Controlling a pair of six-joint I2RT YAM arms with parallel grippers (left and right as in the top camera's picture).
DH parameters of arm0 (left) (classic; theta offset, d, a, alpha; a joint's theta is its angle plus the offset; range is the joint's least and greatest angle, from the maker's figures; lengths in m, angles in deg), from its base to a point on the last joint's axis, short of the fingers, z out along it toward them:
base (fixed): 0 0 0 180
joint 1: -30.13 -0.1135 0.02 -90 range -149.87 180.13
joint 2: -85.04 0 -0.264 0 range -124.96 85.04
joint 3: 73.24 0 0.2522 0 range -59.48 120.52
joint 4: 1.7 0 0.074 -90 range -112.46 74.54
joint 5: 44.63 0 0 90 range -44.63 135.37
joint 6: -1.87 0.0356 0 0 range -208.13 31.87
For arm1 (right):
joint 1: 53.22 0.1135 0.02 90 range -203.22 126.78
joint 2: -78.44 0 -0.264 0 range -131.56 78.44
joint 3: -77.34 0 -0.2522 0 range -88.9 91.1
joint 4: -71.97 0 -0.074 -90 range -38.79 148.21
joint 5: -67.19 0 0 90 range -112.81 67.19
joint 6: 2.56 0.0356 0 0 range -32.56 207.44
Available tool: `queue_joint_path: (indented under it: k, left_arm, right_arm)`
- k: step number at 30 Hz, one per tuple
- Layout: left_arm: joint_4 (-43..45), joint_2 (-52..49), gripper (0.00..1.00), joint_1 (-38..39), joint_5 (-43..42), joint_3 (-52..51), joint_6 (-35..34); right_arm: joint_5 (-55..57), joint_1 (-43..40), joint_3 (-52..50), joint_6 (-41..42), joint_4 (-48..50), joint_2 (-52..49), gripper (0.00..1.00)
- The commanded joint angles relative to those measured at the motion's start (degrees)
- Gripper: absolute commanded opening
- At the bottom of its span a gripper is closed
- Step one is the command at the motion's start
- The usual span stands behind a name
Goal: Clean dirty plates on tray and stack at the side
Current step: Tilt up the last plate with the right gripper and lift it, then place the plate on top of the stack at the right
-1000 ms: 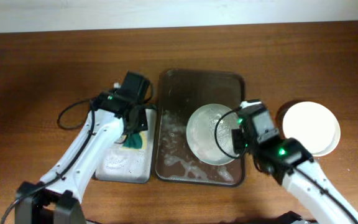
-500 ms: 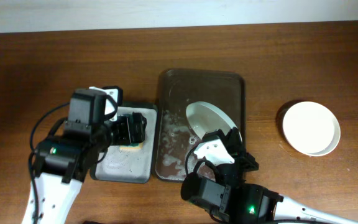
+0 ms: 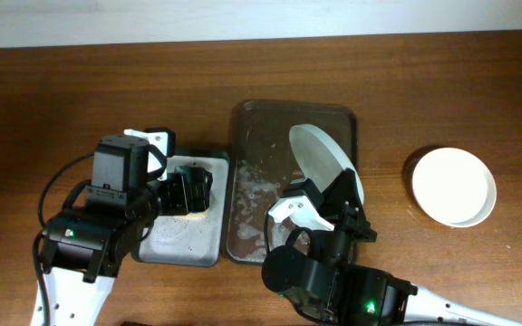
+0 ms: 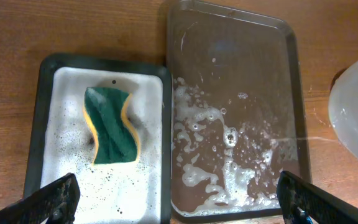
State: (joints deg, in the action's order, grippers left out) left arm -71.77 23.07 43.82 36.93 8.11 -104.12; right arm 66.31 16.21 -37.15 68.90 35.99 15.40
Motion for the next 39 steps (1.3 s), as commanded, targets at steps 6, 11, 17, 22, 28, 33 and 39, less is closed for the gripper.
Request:
queue_joint_path:
  k: [6, 11, 17, 22, 28, 33, 39]
  left_arm:
    - [0.09, 0.5, 1.0, -0.26, -0.76, 0.7, 1.11]
    - [0.09, 0.5, 0.99, -0.26, -0.76, 0.7, 1.11]
    - [0.09, 0.5, 0.99, -0.26, -0.76, 0.7, 1.11]
    - [0.09, 0.5, 0.99, -0.26, -0.76, 0.7, 1.11]
    - [0.09, 0.5, 0.99, -0.26, -0.76, 0.7, 1.11]
    - [0.09, 0.5, 0.99, -0.26, -0.76, 0.7, 1.11]
    - [0.09, 0.5, 1.0, -0.26, -0.76, 0.7, 1.11]
  right_arm:
    - [2.01, 0.31, 0.87, -0.52, 0.22, 0.7, 0.04]
    - [-7.98, -0.63, 0.85, 5.57, -2.75, 0.22, 0.04]
    - [-8.39, -9.86, 0.7, 15.52, -5.2, -1.73, 0.04]
    - [-22.56, -12.63, 0.66, 21.55, -12.28, -2.27, 0.04]
    - [-60.65, -41.86, 0.9, 43.08, -16.04, -1.29, 0.04]
    - [-96.45, -83.17, 0.9, 43.04, -14.86, -3.41, 0.04]
    - [-97.48, -112.24, 0.87, 43.08, -12.61, -19.37, 0.04]
